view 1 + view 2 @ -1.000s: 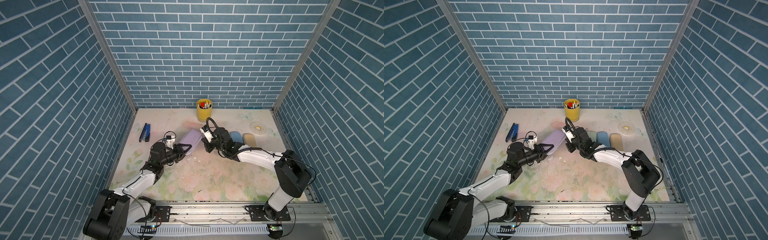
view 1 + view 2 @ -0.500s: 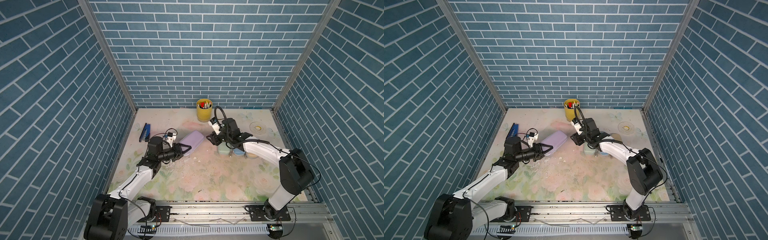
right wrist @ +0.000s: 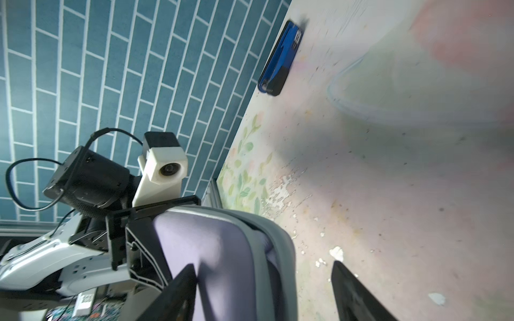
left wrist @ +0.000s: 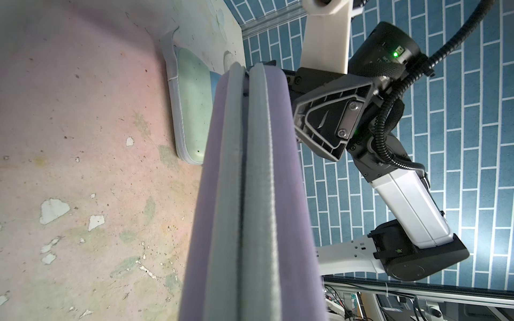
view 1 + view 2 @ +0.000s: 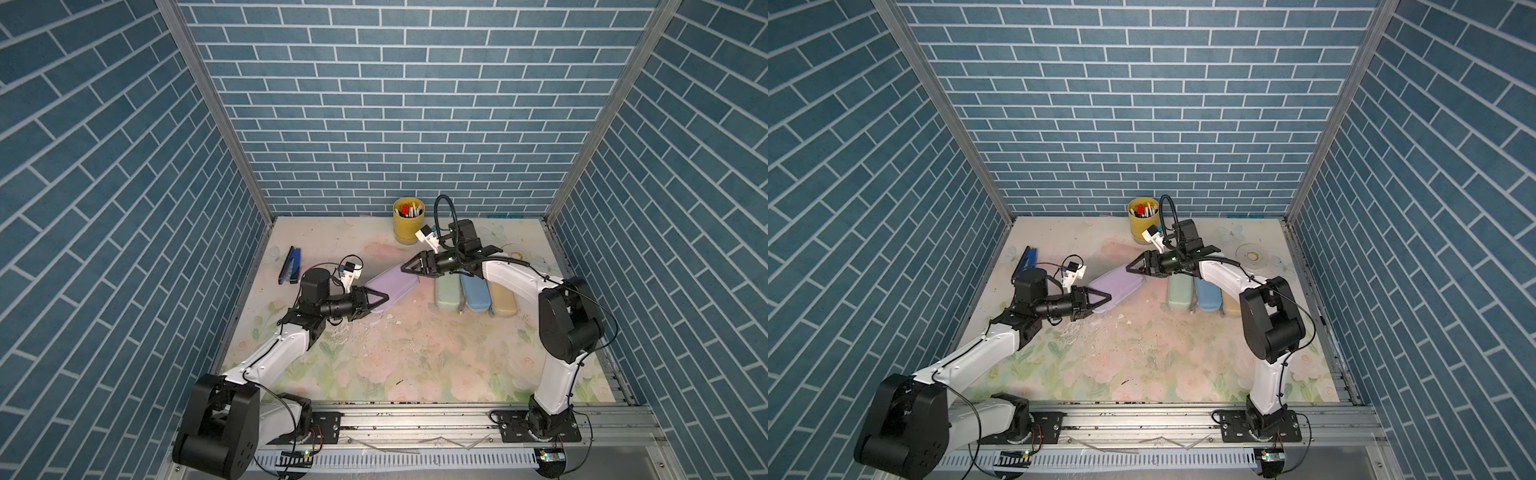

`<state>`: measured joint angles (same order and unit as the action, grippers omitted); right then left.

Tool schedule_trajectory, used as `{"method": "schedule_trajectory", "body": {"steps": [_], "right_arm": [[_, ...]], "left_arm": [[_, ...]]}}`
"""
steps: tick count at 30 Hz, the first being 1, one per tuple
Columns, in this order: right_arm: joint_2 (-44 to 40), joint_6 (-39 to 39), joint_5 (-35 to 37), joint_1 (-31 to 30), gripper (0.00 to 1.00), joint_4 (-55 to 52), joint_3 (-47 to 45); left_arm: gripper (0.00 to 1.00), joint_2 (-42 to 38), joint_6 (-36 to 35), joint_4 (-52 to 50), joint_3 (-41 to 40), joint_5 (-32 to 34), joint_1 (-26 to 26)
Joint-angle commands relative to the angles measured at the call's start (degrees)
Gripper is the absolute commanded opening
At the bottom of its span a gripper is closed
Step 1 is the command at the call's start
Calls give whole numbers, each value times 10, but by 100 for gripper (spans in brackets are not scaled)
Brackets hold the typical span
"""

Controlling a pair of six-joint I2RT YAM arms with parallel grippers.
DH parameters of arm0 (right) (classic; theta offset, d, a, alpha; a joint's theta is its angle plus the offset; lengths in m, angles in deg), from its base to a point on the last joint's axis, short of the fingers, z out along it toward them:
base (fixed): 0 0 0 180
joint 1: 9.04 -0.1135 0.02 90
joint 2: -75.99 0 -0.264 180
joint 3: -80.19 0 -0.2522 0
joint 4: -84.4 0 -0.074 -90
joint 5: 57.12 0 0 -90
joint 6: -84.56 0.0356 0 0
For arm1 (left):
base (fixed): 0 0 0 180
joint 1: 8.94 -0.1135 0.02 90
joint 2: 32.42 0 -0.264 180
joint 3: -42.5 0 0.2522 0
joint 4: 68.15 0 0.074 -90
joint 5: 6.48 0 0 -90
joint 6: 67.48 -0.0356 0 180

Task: Put umbrellas into zippered umbrella sleeves
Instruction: Adjust the umbrella sleeve.

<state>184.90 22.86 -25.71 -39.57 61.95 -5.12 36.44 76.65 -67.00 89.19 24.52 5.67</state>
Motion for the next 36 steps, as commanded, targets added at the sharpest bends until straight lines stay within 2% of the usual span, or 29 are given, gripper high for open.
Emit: {"method": "schedule_trajectory", "body": {"steps": [1, 4, 6, 9, 11, 12, 14, 17, 19, 21, 24, 27, 32, 36], "right_arm": [[26, 13, -84, -8, 70, -40, 26], [41, 15, -108, -11, 60, -46, 42], [41, 28, -114, -12, 52, -36, 45], [30, 71, -118, -13, 37, 11, 34], [17, 133, -109, -12, 32, 85, 14], [11, 173, -96, -11, 27, 131, 1], [5, 245, -63, -9, 21, 205, -15], [2, 339, 19, -7, 15, 286, -29], [2, 410, 96, -7, 13, 346, -48], [2, 497, 192, -9, 9, 421, -84], [-4, 591, 308, -27, 5, 496, -134], [-26, 607, 384, -55, 5, 501, -163], [-54, 612, 432, -105, 5, 485, -184], [-59, 638, 443, -128, 5, 500, -204]], "left_arm": [[20, 1, -19, 57, 28, -39, 3], [20, 10, -21, 71, 37, -51, 3], [25, 19, -26, 75, 44, -53, 2], [46, 29, -21, 81, 54, -32, -7], [60, 22, 0, 89, 52, 4, -24], [66, 13, 15, 94, 45, 30, -40], [70, -15, 56, 119, 14, 87, -73], [77, -91, 109, 131, -56, 219, -96], [83, -144, 126, 117, -92, 304, -74], [89, -178, 136, 108, -117, 389, -24], [91, -173, 140, 128, -134, 458, 43], [91, -127, 159, 193, -147, 476, 72], [90, -24, 164, 281, -118, 467, 82], [88, 57, 172, 350, -97, 453, 81]]}}
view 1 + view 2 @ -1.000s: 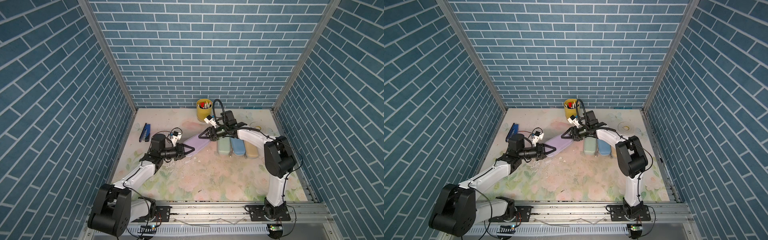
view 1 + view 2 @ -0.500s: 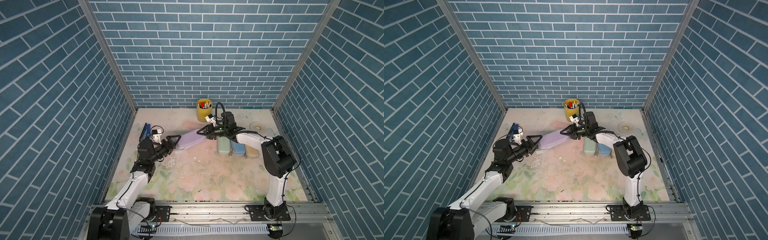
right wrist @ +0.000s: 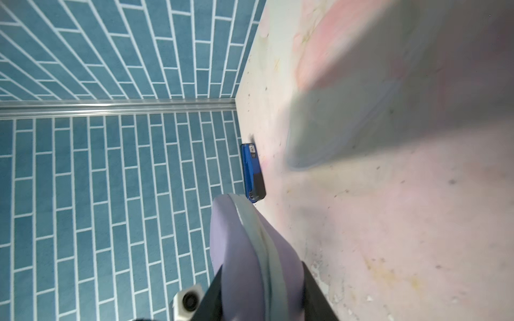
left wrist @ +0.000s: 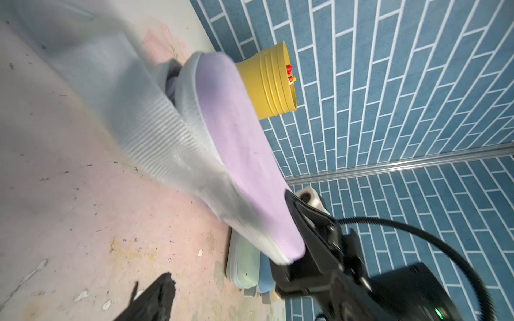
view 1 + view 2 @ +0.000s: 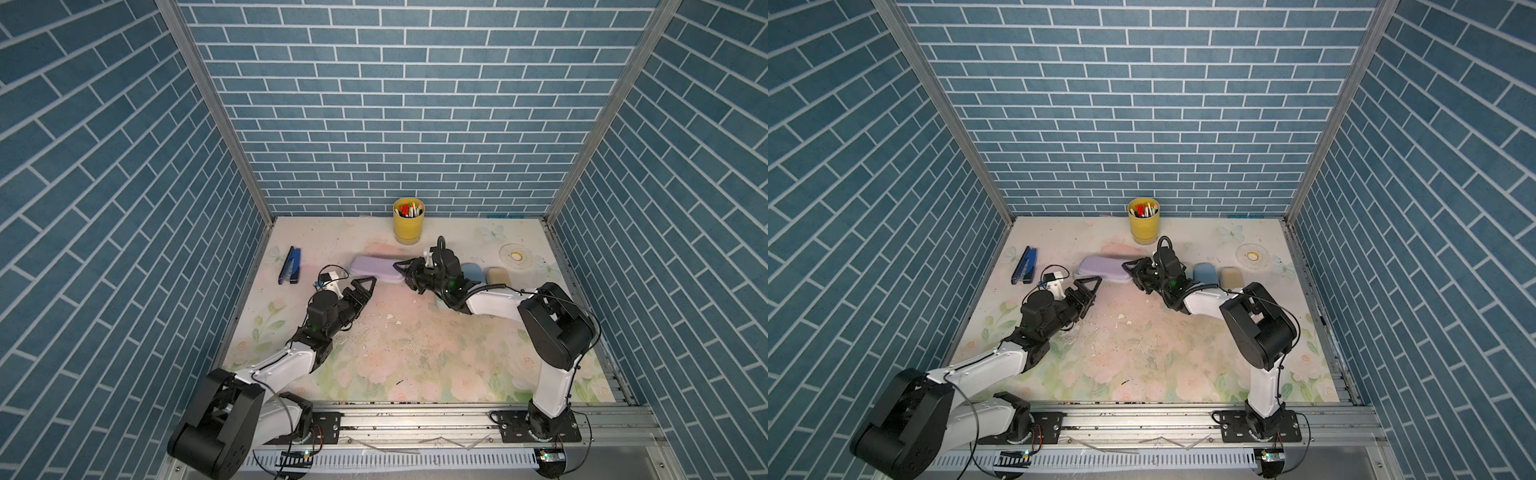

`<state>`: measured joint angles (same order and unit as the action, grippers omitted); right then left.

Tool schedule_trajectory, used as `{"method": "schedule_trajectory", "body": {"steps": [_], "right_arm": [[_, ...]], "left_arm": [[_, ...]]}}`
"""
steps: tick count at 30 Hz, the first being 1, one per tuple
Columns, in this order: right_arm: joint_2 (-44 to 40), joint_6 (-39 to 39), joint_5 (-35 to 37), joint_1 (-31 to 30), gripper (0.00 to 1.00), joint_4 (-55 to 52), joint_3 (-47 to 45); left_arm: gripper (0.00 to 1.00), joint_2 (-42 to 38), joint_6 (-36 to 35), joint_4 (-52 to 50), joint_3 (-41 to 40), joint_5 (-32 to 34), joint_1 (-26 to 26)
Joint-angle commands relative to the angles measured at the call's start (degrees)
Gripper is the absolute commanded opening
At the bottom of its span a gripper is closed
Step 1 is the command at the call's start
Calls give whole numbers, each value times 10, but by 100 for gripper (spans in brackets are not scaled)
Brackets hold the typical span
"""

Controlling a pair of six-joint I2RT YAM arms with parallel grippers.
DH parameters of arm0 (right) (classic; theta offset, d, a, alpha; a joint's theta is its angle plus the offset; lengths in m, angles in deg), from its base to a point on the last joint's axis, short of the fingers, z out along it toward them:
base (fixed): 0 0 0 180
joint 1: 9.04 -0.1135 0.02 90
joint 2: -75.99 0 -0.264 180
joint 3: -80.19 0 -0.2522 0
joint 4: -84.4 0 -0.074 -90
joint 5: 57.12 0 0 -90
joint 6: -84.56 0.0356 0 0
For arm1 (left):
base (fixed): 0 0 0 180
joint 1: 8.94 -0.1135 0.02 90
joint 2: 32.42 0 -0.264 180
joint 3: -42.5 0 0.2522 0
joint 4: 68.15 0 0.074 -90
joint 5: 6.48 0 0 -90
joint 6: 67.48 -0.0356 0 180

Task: Put umbrellas into zippered umbrella sleeves
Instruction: Adjust the umbrella sleeve, then zip the zipper on the umbrella sleeve.

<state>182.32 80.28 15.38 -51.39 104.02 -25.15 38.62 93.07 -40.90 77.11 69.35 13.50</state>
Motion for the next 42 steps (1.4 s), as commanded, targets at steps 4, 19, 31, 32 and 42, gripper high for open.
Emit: {"method": "schedule_trajectory", "body": {"steps": [4, 19, 31, 32, 42], "right_arm": [[-37, 69, 23, -31, 5, 70, -5], [-177, -315, 17, 8, 40, -228, -60], [-178, -659, 179, -110, 42, -334, -16], [-167, -659, 177, -110, 42, -333, -6], [-116, -702, 167, -111, 29, -307, 36]], "left_arm": [[79, 93, 20, 151, 36, 5, -2], [36, 149, 82, 241, 47, -30, -43], [36, 110, 85, 197, 53, -54, -42], [36, 110, 87, 197, 53, -55, -42], [35, 89, 82, 156, 59, -65, -33]]}}
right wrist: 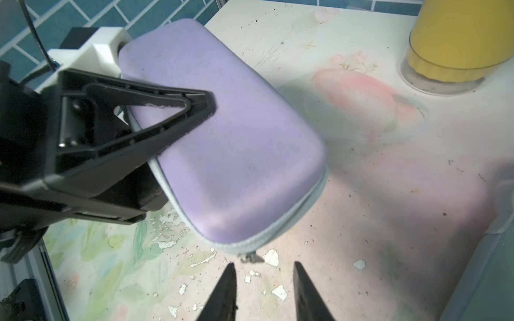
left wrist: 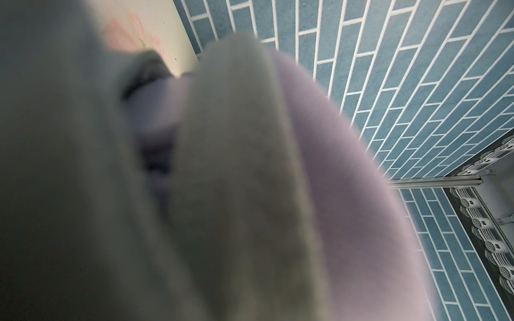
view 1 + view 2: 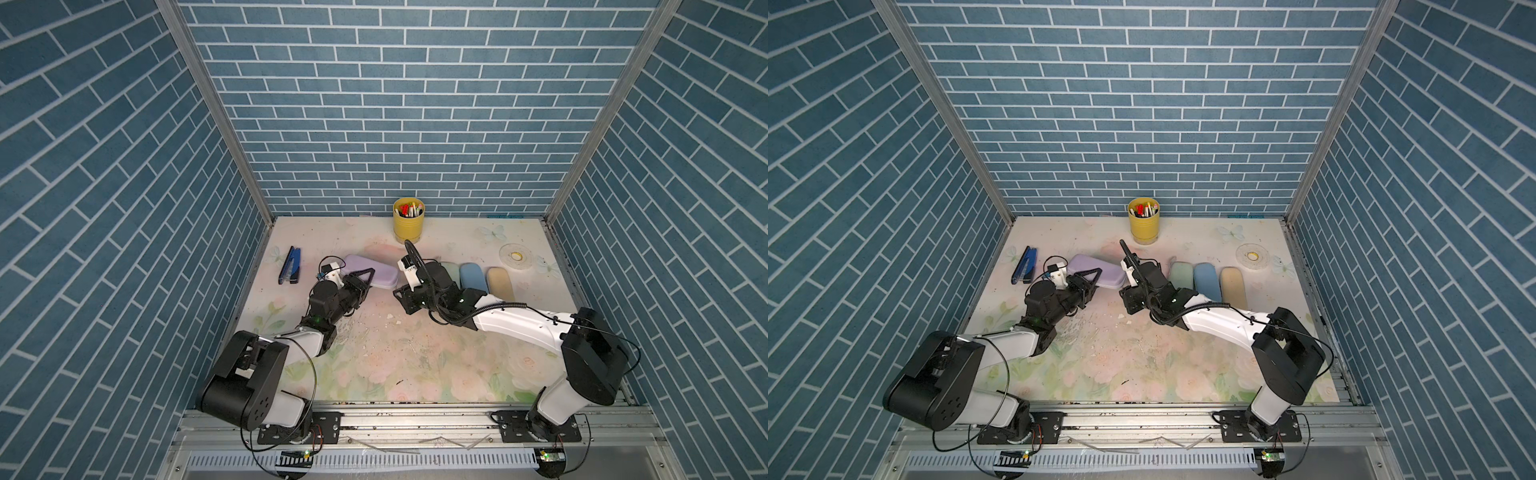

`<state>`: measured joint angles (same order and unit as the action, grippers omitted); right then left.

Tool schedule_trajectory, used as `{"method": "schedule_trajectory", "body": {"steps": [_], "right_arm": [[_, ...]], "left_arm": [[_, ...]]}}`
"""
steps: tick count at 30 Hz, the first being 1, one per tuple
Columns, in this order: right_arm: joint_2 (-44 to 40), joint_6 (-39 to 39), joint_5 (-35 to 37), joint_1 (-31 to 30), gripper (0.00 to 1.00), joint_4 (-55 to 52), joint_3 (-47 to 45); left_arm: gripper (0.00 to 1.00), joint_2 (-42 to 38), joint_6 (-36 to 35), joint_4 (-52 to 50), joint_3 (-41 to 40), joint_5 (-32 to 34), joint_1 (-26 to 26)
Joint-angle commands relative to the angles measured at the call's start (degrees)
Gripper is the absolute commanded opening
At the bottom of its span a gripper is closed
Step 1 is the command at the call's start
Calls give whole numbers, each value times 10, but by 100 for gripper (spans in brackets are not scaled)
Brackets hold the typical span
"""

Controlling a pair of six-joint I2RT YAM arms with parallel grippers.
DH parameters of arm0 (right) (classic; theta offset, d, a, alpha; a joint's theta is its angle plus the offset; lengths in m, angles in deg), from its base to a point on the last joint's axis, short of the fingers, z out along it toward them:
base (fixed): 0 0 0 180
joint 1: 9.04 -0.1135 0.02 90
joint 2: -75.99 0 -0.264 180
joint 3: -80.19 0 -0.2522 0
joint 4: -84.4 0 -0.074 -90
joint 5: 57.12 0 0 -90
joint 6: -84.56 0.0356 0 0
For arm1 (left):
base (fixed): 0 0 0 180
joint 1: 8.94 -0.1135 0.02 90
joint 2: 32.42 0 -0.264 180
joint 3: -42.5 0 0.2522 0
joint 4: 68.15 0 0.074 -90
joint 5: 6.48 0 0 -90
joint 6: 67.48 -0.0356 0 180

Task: Put umbrellas into zippered umbrella sleeves
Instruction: Zip the zipper on the umbrella sleeve.

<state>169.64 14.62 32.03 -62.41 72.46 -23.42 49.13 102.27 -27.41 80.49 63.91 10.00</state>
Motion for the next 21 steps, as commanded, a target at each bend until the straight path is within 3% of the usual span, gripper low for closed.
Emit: {"method": "schedule_trajectory", "body": {"steps": [1, 12, 21], "right_arm": [[13, -49, -3, -1, 27, 9, 21], [3, -97, -27, 10, 0, 31, 1], [2, -162, -94, 89, 0, -14, 6]], "left_arm": [[35, -15, -8, 22, 25, -12, 3], [29, -5, -7, 11, 38, -60, 1], [9, 14, -11, -37, 71, -241, -62]]}}
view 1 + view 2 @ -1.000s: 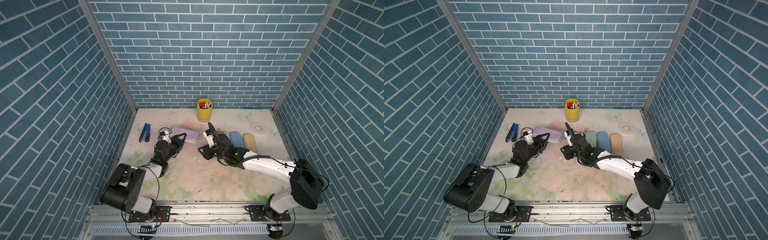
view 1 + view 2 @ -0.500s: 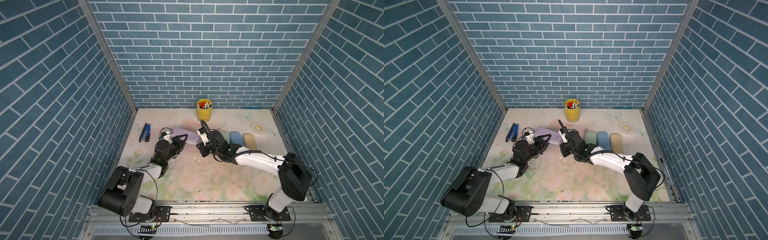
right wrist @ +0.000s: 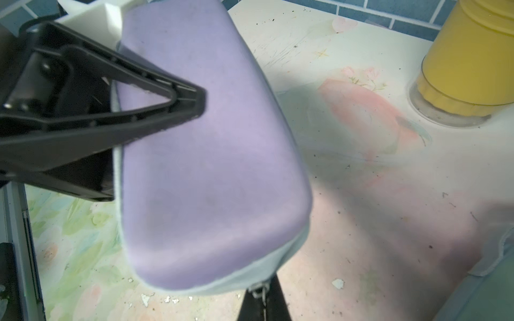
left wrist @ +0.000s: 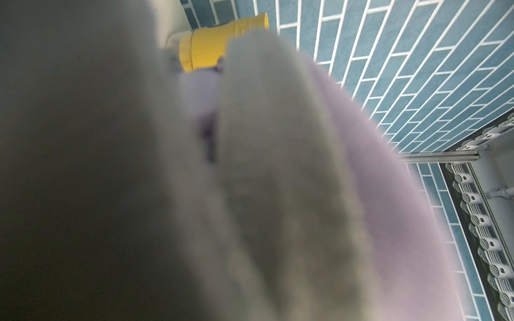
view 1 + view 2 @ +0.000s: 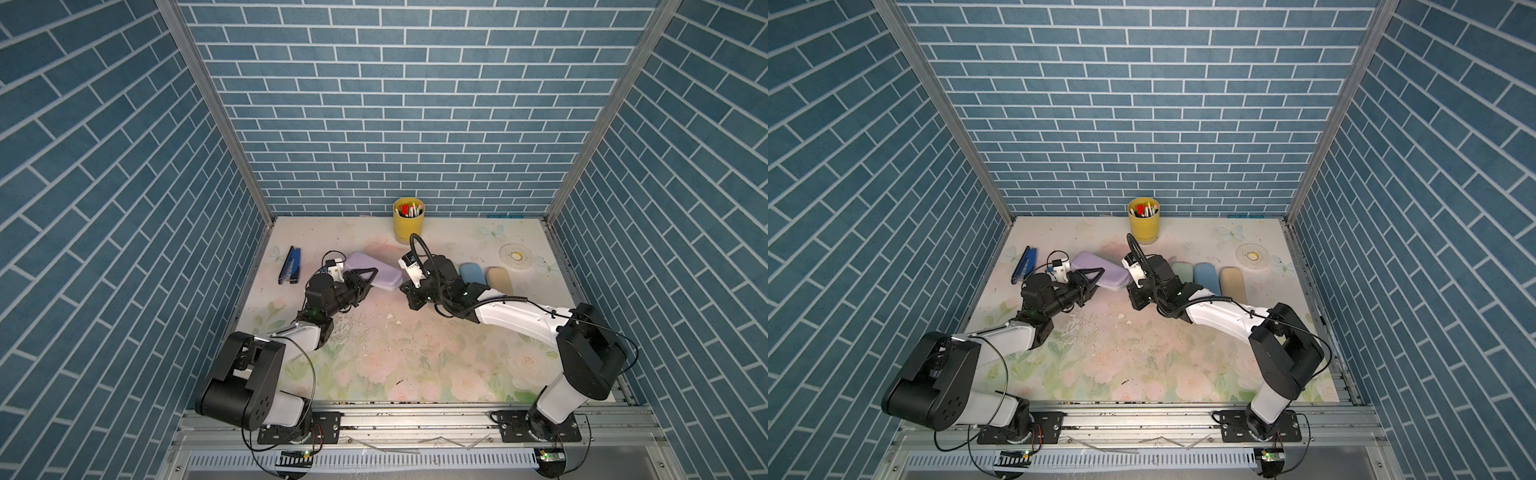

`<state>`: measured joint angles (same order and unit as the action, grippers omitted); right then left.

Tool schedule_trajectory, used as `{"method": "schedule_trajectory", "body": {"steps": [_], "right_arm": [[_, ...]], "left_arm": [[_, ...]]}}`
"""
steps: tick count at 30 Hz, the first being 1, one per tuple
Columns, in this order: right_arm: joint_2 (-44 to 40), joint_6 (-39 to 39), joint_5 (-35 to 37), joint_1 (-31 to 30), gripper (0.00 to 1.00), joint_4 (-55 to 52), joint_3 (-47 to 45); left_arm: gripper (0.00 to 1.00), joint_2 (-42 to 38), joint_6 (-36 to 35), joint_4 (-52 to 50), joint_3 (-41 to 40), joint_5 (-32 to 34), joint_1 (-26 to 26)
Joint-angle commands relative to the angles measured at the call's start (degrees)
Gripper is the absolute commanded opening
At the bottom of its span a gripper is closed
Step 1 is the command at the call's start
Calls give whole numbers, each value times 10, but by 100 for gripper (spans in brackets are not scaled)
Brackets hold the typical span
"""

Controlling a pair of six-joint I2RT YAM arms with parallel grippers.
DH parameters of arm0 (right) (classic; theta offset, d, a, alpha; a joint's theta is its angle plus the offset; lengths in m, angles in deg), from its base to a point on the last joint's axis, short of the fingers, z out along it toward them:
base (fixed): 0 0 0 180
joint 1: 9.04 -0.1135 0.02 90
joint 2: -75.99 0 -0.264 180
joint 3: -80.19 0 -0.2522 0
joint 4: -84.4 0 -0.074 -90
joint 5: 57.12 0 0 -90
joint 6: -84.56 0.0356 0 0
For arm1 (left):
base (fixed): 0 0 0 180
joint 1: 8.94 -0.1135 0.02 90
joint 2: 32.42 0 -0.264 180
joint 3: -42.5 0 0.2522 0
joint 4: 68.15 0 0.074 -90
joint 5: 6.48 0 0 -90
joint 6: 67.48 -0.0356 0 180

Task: Put umbrellas into zippered umbrella sleeves
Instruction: Zip the zipper on the umbrella sleeve.

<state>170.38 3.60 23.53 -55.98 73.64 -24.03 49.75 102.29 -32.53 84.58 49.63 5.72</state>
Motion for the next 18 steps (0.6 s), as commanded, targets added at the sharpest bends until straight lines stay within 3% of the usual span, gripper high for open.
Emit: {"method": "schedule_trajectory", "body": {"steps": [1, 9, 15, 16, 18], "right_arm": [[-4, -59, -8, 30, 0, -27, 17], [10, -141, -2, 53, 0, -14, 66], [37, -158, -54, 60, 0, -50, 109], [41, -152, -66, 60, 2, -76, 117], [38, -127, -88, 68, 19, -133, 123]], "left_arm": [[7, 13, -14, 10, 36, -121, -20], [0, 25, -92, -74, 69, -256, -18], [0, 44, -89, -33, 86, -295, 1], [0, 47, -83, -22, 87, -298, -2], [0, 49, -73, 2, 84, -301, -16]]}}
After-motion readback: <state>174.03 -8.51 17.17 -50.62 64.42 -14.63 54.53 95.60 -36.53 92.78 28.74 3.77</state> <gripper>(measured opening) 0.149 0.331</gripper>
